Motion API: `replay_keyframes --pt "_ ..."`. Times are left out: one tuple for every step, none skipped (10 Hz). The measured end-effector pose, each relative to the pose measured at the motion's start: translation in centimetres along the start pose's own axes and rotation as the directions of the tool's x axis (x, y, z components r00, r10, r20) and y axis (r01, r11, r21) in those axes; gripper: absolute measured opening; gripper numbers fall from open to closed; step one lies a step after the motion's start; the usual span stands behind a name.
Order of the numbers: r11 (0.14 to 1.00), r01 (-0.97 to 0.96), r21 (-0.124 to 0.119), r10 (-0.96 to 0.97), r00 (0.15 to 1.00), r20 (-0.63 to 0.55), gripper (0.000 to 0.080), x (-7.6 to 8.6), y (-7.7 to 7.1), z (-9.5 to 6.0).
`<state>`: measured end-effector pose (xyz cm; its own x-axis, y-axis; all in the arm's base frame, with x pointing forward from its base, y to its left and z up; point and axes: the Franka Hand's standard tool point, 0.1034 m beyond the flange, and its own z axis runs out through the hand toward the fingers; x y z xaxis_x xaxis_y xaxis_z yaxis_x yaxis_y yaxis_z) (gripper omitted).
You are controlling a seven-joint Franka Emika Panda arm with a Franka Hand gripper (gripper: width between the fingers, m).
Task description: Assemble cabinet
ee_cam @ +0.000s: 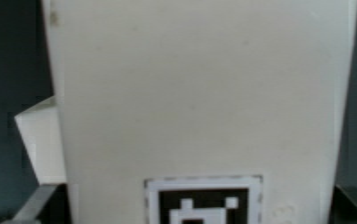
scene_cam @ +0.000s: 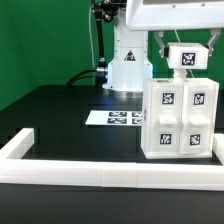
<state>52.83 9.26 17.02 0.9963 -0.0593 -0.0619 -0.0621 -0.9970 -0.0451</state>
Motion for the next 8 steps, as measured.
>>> replay_keyframes --pt "1.000 -0.001 0.000 0.001 1.000 -0.002 0.0553 -0.02 0.10 0.06" --pt "1.000 -0.001 0.001 0.001 1.000 -0.009 0.0553 0.07 0.11 0.06" --pt "1.000 -0.001 0.002 0.001 1.000 -0.016 0.0553 0.19 0.13 0.06" --pt "1.000 -0.001 0.003 0.001 1.000 -0.024 0.0553 0.37 0.17 0.05" --pt "1.000 -0.002 0.004 0.003 0.999 -0.033 0.0553 0.60 0.21 0.04" --pt "1.000 -0.004 0.004 0.004 0.999 -0.039 0.0553 0.79 0.33 0.01" --pt "1.000 -0.006 0.003 0.006 0.999 -0.038 0.0553 0.81 0.48 0.13" --pt "1.000 -0.003 0.001 0.003 0.999 -0.034 0.0553 0.83 0.75 0.45"
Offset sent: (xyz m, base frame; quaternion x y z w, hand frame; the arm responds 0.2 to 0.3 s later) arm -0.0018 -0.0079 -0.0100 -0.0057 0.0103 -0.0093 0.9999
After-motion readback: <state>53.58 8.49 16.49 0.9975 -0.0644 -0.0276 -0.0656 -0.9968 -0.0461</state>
